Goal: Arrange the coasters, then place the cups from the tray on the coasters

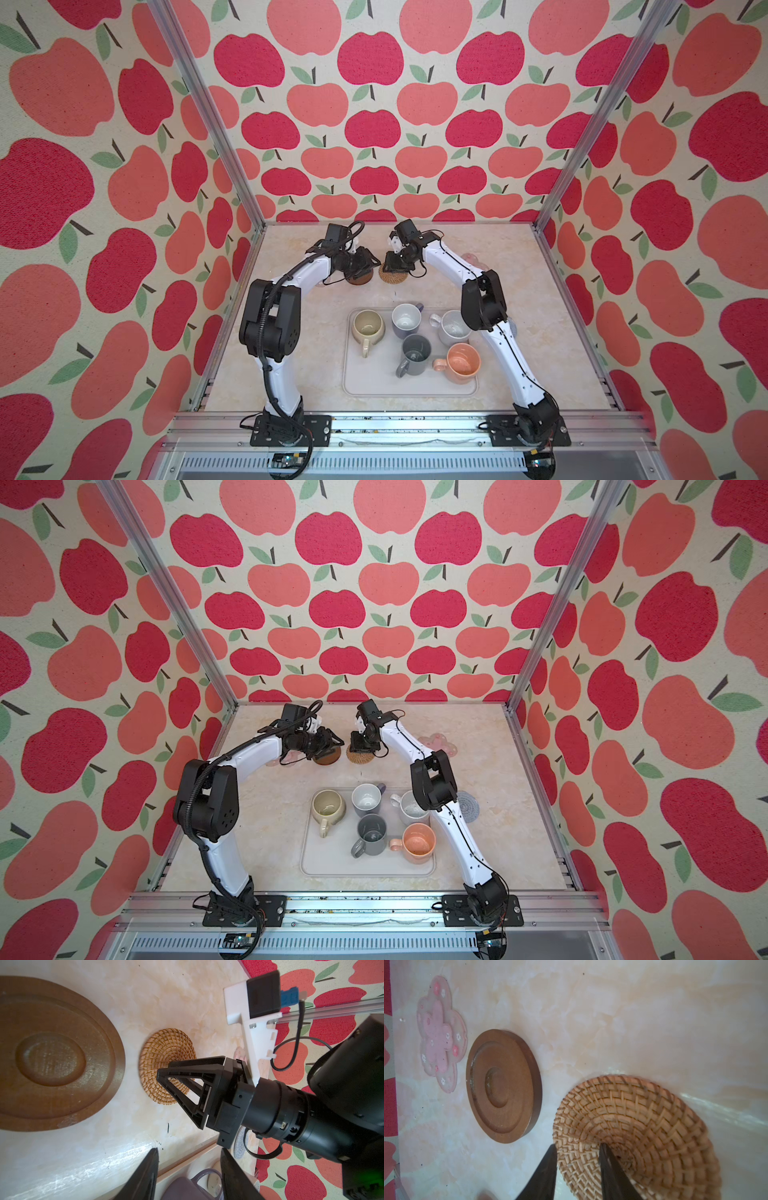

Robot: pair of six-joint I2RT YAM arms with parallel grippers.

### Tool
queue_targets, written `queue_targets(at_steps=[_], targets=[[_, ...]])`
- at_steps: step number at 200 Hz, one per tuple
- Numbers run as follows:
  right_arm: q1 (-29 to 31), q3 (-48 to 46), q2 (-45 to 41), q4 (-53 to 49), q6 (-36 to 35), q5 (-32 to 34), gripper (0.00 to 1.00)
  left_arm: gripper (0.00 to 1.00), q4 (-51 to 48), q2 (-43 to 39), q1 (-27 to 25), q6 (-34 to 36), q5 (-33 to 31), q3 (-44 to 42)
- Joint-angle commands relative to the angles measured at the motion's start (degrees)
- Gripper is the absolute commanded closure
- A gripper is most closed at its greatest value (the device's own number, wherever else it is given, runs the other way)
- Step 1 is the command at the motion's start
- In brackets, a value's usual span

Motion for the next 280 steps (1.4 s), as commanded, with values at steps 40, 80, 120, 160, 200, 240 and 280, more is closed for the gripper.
queue_targets(at_steps=[40, 80, 120, 160, 200, 240, 280], targets=[[-1.6, -7.85, -10.37, 6.31, 3.55, -3.2, 0.55, 0.5, -0.86, 2.85, -1.05, 0.65, 1.06, 4.55], [-2.39, -13.4, -14.67, 7.7, 2.72, -1.8, 0.55, 0.5, -2.07, 4.12, -2.17, 1.15, -0.07, 6.28], [-5.42, -24.76, -23.12, 7.37, -0.23, 4.37, 0.58, 0.65, -4.11, 10.12, -4.0, 3.07, -1.29, 11.33], [-11.27, -38.22, -32.6, 7.49, -2.85, 9.84, 0.61, 0.73, -7.15, 18.42, -6.32, 3.99, -2.63, 19.99], [-16.36, -43.13, -35.96, 3.93, -6.95, 15.4, 0.61, 0.75, -7.31, 24.21, -7.57, 2.33, -3.92, 24.79], [-16.54, -40.69, -32.75, 2.19, -9.3, 17.0, 0.61, 0.76, -10.58, 26.66, -7.49, 2.24, -6.7, 26.49], [-15.86, -37.0, -28.99, 1.24, -9.58, 17.99, 0.61, 0.76, -11.93, 26.07, -6.88, 2.31, -8.07, 25.33]])
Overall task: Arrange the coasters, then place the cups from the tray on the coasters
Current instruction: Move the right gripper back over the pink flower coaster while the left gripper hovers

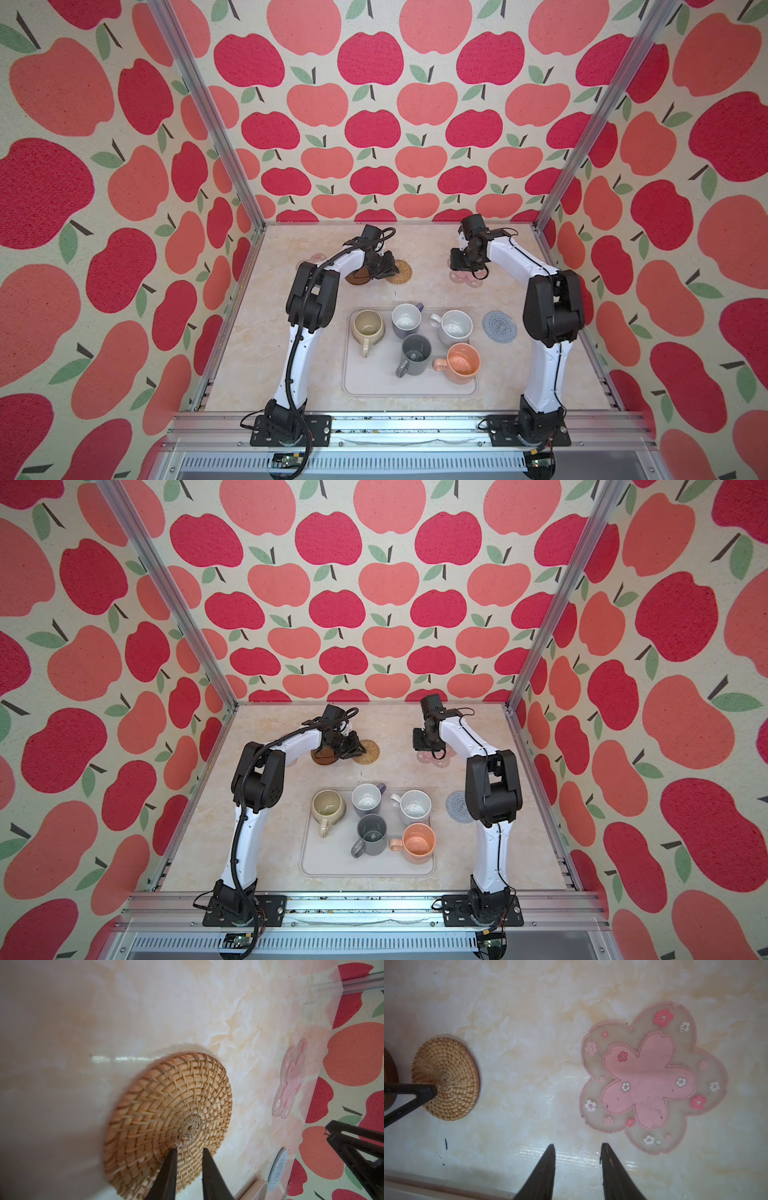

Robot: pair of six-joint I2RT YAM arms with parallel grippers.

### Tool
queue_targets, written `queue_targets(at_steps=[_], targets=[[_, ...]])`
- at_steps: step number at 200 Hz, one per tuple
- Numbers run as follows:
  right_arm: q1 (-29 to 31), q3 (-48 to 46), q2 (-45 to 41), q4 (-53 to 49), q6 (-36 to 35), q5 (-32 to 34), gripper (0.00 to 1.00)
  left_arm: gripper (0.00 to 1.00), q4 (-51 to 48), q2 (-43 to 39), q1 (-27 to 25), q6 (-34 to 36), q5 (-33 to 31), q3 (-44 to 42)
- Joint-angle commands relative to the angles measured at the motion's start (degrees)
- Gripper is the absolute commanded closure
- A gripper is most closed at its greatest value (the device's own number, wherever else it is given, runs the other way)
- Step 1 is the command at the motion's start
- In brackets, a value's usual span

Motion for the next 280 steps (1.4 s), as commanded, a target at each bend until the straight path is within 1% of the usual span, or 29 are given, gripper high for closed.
queue_targets(at_steps=[1, 46, 90, 119, 149, 173, 213, 280], targets=[[0.61, 2.77, 2.47, -2.44, -1.7, 1.98, 0.61, 0.76, -3.76, 0.67, 0.68, -0.23, -2.79, 0.45], [1.12, 7.36, 6.4, -4.51, -2.2, 5.87, 0.61, 0.76, -4.91, -0.9, 1.12, 0.25, -3.89, -0.18], [2.15, 13.03, 11.29, -7.49, -2.25, 10.39, 0.63, 0.75, -1.23, -2.86, 1.47, 0.08, -0.05, -0.73], [3.2, 15.57, 13.78, -8.74, -2.25, 11.22, 0.63, 0.72, 1.62, -5.5, 1.56, -0.01, 3.39, -1.02], [3.51, 16.28, 14.77, -8.83, -2.01, 12.02, 0.63, 0.71, 2.67, -7.97, 1.65, 0.07, 5.54, -1.12], [3.36, 17.36, 15.91, -9.4, -1.99, 12.87, 0.65, 0.71, 2.76, -10.26, 1.89, 0.28, 5.73, -1.94], [3.31, 20.67, 18.71, -11.45, -1.32, 14.25, 0.65, 0.71, 3.39, -13.85, 2.79, 0.53, 5.6, -4.6], [3.5, 22.64, 21.01, -13.8, -1.06, 15.8, 0.65, 0.71, 4.58, -15.91, 3.67, 0.27, 5.77, -7.89]])
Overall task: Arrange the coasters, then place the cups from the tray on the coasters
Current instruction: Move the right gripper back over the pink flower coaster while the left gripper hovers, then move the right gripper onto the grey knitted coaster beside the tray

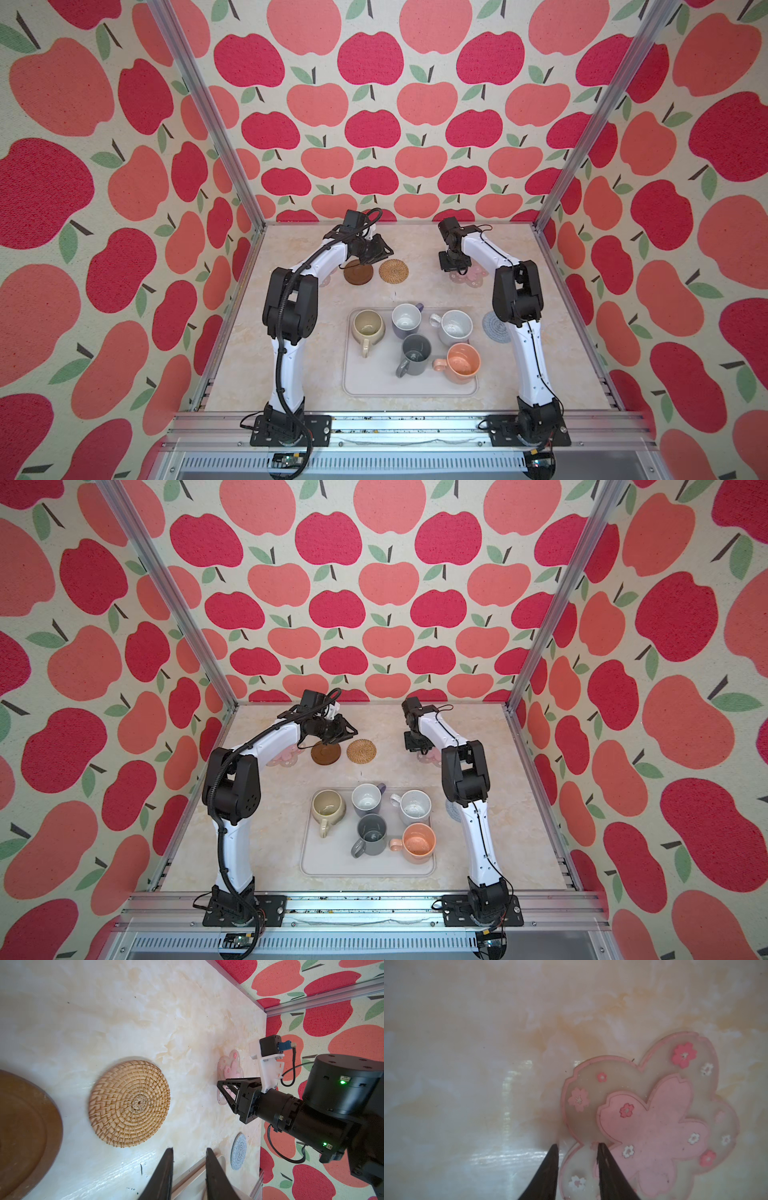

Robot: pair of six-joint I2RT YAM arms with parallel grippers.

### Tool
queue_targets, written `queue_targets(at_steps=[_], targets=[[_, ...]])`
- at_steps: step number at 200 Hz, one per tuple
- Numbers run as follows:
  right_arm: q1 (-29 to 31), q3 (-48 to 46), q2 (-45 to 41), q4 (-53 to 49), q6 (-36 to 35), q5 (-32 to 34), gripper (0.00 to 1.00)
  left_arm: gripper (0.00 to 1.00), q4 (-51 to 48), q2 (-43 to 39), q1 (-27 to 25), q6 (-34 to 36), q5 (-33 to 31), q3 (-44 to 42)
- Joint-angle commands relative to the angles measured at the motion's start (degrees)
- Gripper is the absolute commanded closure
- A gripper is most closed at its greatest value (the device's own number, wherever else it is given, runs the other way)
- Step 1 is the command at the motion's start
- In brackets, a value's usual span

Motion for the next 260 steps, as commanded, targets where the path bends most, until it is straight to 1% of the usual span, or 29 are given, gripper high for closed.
queue_targets(at_steps=[1, 101, 165, 197, 231, 260], targets=[[0.14, 1.13, 1.16, -3.08, 0.32, 1.64, 0.65, 0.71, 1.19, -2.23, 0.11, 0.22, 0.9, -1.03], [-1.68, -6.69, -3.32, -0.28, -0.79, 2.55, 0.65, 0.71, 1.79, -3.85, 0.2, -0.24, 0.51, -2.86], [-1.96, -6.74, -4.84, 1.81, 0.15, -1.2, 0.64, 0.7, 1.93, -3.54, 0.03, -0.41, 0.68, -3.05], [-1.87, -5.38, -5.04, 0.78, -0.01, -1.87, 0.63, 0.7, 1.83, -3.61, -0.15, -0.3, 0.77, -2.81], [-1.79, -7.13, -9.5, 2.04, -0.62, -2.37, 0.61, 0.7, 1.48, -3.48, -0.42, -0.09, 1.18, -2.46], [-2.13, -9.15, -14.33, 2.55, -1.36, -3.16, 0.59, 0.69, -1.21, -3.0, -1.19, 1.22, 1.31, -0.88]])
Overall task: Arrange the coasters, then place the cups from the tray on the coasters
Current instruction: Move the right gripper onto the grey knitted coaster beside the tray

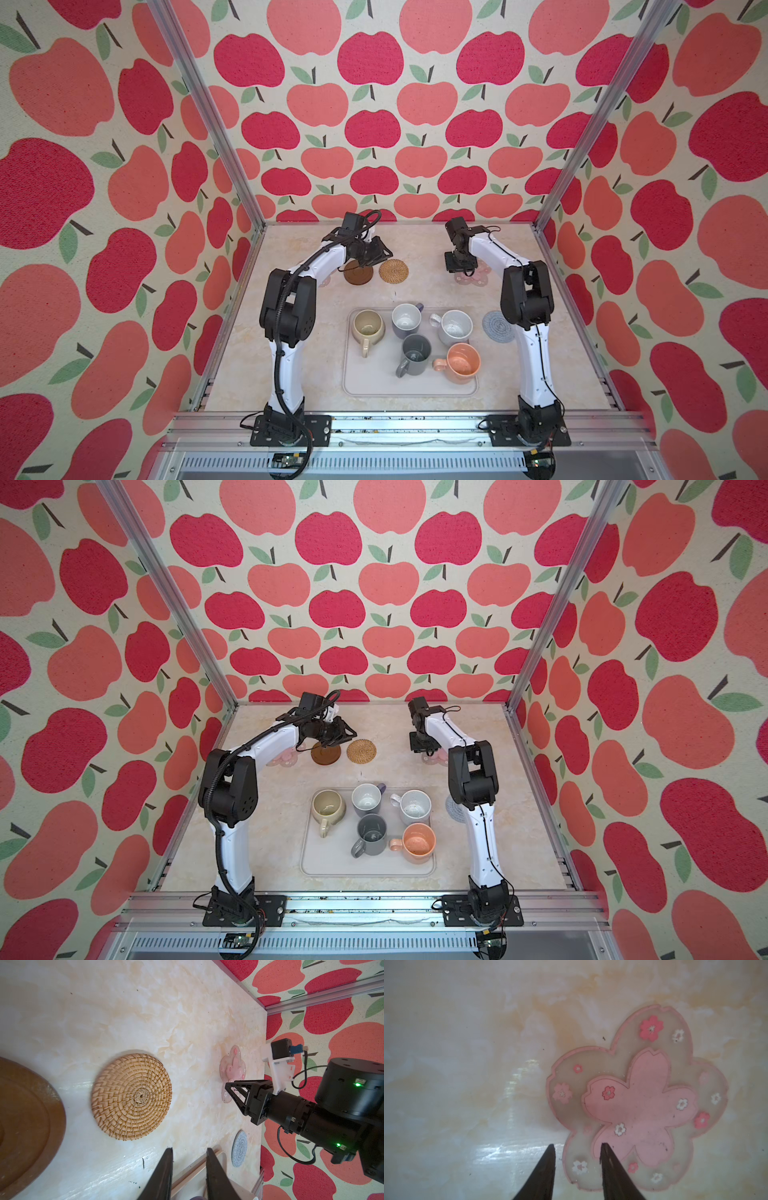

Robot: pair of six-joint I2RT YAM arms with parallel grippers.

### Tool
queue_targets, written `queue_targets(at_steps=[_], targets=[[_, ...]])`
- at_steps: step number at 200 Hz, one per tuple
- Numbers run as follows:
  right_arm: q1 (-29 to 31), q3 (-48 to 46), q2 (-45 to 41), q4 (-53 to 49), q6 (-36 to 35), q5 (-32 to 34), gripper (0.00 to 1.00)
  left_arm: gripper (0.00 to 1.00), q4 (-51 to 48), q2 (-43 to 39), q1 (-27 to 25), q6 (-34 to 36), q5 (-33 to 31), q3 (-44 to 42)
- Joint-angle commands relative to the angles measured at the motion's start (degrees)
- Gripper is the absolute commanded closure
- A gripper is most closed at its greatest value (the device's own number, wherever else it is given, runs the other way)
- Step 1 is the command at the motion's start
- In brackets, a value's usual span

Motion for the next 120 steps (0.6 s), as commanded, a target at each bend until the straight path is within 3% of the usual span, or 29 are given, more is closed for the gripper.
queue_targets(at_steps=[1, 37, 120], targets=[[-0.47, -1.57, -6.83, 0.46, -1.17, -1.28, 0.59, 0.69, -2.67, -1.14, -0.92, 1.28, 1.22, 1.76], [-1.55, -10.23, -15.27, 1.97, -1.26, -1.33, 0.59, 0.69, -4.61, -2.42, -1.54, 2.65, 0.7, 1.23], [-4.74, -39.81, -37.11, 3.19, 1.57, -0.04, 0.7, 0.68, -10.8, -7.05, -0.28, 6.39, -0.76, -1.25]])
